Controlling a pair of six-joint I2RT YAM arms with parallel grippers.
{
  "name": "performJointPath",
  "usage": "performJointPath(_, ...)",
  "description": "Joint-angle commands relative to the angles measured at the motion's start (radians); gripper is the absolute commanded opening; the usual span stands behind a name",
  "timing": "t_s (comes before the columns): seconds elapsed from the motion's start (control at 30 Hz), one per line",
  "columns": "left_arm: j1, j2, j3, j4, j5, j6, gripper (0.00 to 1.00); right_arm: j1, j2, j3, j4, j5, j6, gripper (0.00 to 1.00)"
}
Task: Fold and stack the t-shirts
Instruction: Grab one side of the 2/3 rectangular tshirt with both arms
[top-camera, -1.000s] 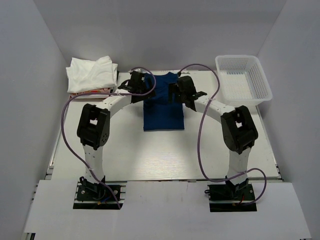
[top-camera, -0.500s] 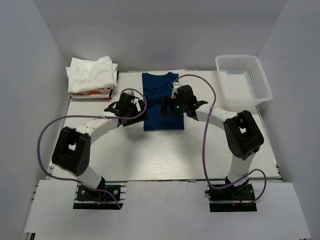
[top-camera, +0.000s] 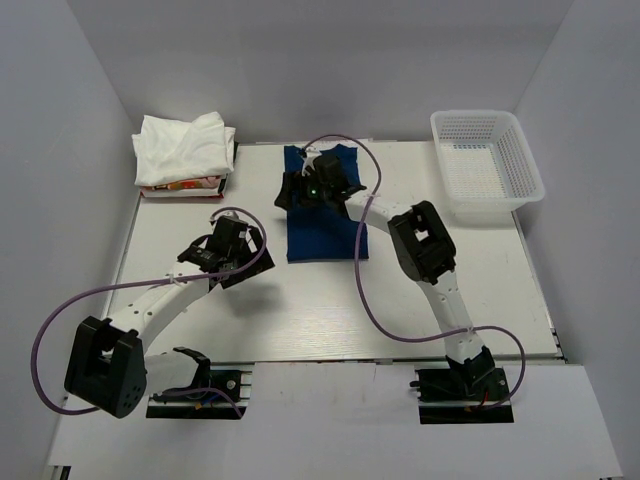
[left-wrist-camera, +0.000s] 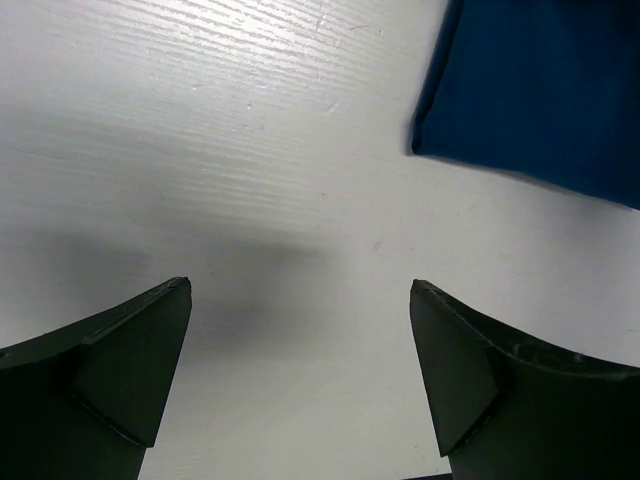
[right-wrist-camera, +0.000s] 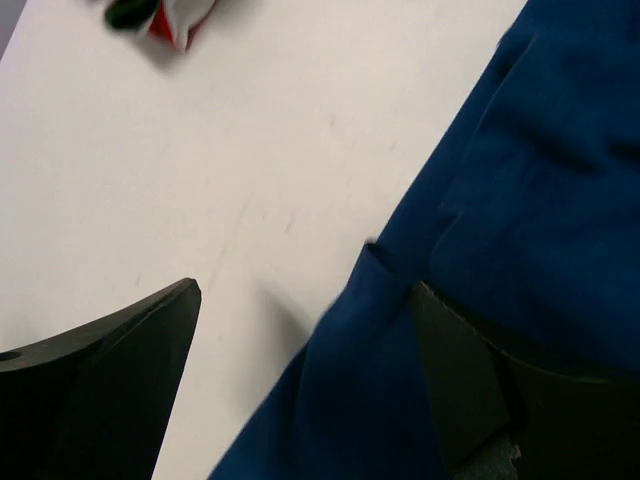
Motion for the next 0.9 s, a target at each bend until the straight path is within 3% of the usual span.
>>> performJointPath(0.0,-0.004,-0.024,0.003,-0.029,-0.009,-0.014,1.0,-0.009,0.061,0.179,0.067,0.09,0.033,0.9)
performJointPath(0.17,-0.004,-0.015,0.003,0.016,0.002,0.016,1.0,-0.012,-0.007,0.131,0.063,0.117,-0.021,0.9)
performJointPath(0.27,-0.004,0.016,0.003,0.087,0.059,0.035,1.0,-0.017,-0.154,-0.067,0.101,0.124,-0.024,0.9)
performJointPath(0.3,-0.004,0.047,0.013,0.111,0.075,0.058,1.0,-0.02,-0.235,-0.23,0.125,0.133,-0.026,0.9)
performJointPath(0.37,-0.013,0.088,0.025,0.176,0.118,0.07,1.0,-0.026,-0.402,-0.334,0.158,0.189,-0.01,0.9)
performJointPath(0.57,-0.014,0.277,0.091,0.31,0.211,0.093,1.0,-0.073,-0.72,-0.75,0.029,0.38,0.082,0.9)
performJointPath(0.67,-0.014,0.361,0.124,0.336,0.234,0.102,0.95,-0.103,-0.805,-0.865,-0.049,0.423,0.125,0.9)
performJointPath(0.87,-0.014,0.47,0.185,0.358,0.254,0.112,0.68,-0.135,-0.846,-0.989,-0.092,0.331,0.154,0.9)
